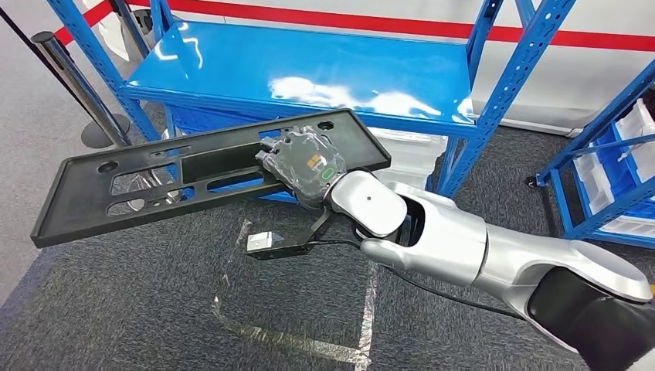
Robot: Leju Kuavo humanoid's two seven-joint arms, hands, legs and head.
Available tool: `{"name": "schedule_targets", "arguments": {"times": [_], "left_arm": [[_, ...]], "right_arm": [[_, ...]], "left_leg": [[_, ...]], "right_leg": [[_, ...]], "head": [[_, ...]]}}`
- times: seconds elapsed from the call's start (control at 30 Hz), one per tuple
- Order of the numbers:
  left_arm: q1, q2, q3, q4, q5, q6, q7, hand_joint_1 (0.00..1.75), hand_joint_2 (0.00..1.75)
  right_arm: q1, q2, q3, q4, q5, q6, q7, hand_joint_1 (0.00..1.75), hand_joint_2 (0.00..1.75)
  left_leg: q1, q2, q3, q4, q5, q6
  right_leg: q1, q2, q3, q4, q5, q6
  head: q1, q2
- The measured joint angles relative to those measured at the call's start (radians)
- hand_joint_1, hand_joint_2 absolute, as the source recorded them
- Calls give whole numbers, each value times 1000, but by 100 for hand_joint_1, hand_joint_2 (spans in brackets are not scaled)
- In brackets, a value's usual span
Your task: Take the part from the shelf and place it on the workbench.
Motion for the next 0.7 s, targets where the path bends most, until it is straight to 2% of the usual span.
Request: {"name": "schedule_targets", "arguments": {"times": [0.03, 0.07, 0.13, 0.2, 0.23, 0.27, 0.3, 0.37, 0.4, 0.43, 0.47, 0.5, 0.53, 0.57, 0.6, 0.63, 0.7], "left_arm": [[0, 0, 0, 0, 0, -1, 1, 0, 175], [0, -1, 0, 0, 0, -2, 2, 0, 175], [0, -1, 0, 0, 0, -3, 3, 0, 175], [-1, -1, 0, 0, 0, -3, 3, 0, 175], [-2, -1, 0, 0, 0, -3, 3, 0, 175], [-2, -1, 0, 0, 0, -3, 3, 0, 175], [-2, -2, 0, 0, 0, -3, 4, 0, 175], [-1, -2, 0, 0, 0, -3, 4, 0, 175], [-1, -2, 0, 0, 0, -3, 5, 0, 175], [-1, -1, 0, 0, -1, -2, 5, 0, 175], [-1, -1, 0, 0, -1, -2, 5, 0, 175], [-1, -2, 0, 0, -1, -2, 5, 0, 175], [-1, -4, 0, 0, -1, -2, 5, 0, 175], [-2, -6, 0, 0, -1, -2, 4, 0, 175], [-4, -8, 0, 0, -1, -2, 4, 0, 175], [-5, -9, 0, 0, -1, -3, 4, 0, 175], [-6, -8, -1, 0, -1, -3, 3, 0, 175]], "right_arm": [[0, 0, 0, 0, 0, 0, 0, 175, 175], [0, 0, 0, 0, 0, 0, 0, 175, 175], [-1, 0, -1, 0, 0, 0, 0, 175, 175], [0, -1, -1, 0, 0, 0, 0, 175, 175], [0, -1, -1, 0, 0, 0, 0, 175, 175], [0, -2, -1, 0, 0, 0, 0, 175, 175], [0, -2, -1, 0, 0, 0, 0, 175, 175], [1, -2, 1, 0, 0, 0, 0, 175, 175], [2, -2, 3, 1, 0, 0, 0, 175, 175], [2, -2, 5, 1, 0, 1, 0, 175, 175], [3, -2, 6, 2, 0, 2, 0, 175, 175], [2, -2, 7, 2, 0, 3, 0, 175, 175], [2, -3, 7, 2, 1, 5, 0, 175, 175], [0, -3, 7, 2, 2, 7, 0, 175, 175], [-1, -3, 7, 2, 4, 9, 0, 175, 175], [-2, -3, 8, 2, 5, 10, 0, 175, 175], [-4, -3, 9, 3, 7, 12, 0, 175, 175]], "left_leg": [[-1, -2, 42, -60, 10, -3], [-4, -5, 76, -113, 7, -2], [-10, -12, 103, -159, -13, 6], [-9, -11, 102, -172, -17, 17], [-8, -10, 101, -178, -16, 25], [-8, -9, 100, -183, -14, 36], [-9, -8, 96, -186, -11, 47], [-15, -7, 86, -185, -4, 62], [-19, -8, 81, -183, -1, 66], [-24, -10, 78, -182, 0, 69], [-29, -15, 77, -181, 2, 71], [-32, -20, 76, -180, 2, 72], [-33, -25, 74, -180, 4, 72], [-34, -29, 70, -178, 5, 72], [-31, -32, 65, -176, 8, 70], [-28, -36, 59, -176, 12, 66], [-24, -47, 51, -176, 17, 56]], "right_leg": [[-2, 0, -8, 5, 3, 6], [-3, 1, -14, 10, 6, 12], [0, 2, -22, 12, 16, 25], [1, 3, -30, 15, 19, 35], [1, 3, -41, 31, 6, 39], [1, 4, -58, 67, -20, 41], [2, 5, -82, 122, -53, 41], [5, 6, -133, 251, -111, 39], [8, 7, -146, 288, -120, 35], [11, 8, -142, 291, -112, 30], [15, 10, -117, 254, -88, 21], [20, 20, -80, 189, -57, 8], [23, 36, -41, 125, -36, -7], [26, 49, -12, 71, -19, -17], [29, 58, 4, 39, -13, -24], [30, 59, 9, 29, -15, -25], [30, 43, 12, 11, -9, -23]], "head": [[-2, 0], [-4, 0], [-6, 0], [-5, 0], [-4, 0], [-3, 0], [-1, 0], [1, 0], [2, 0], [2, 0], [2, 0], [2, 0], [0, 0], [-2, 0], [-3, 0], [-3, 0], [3, 0]]}}
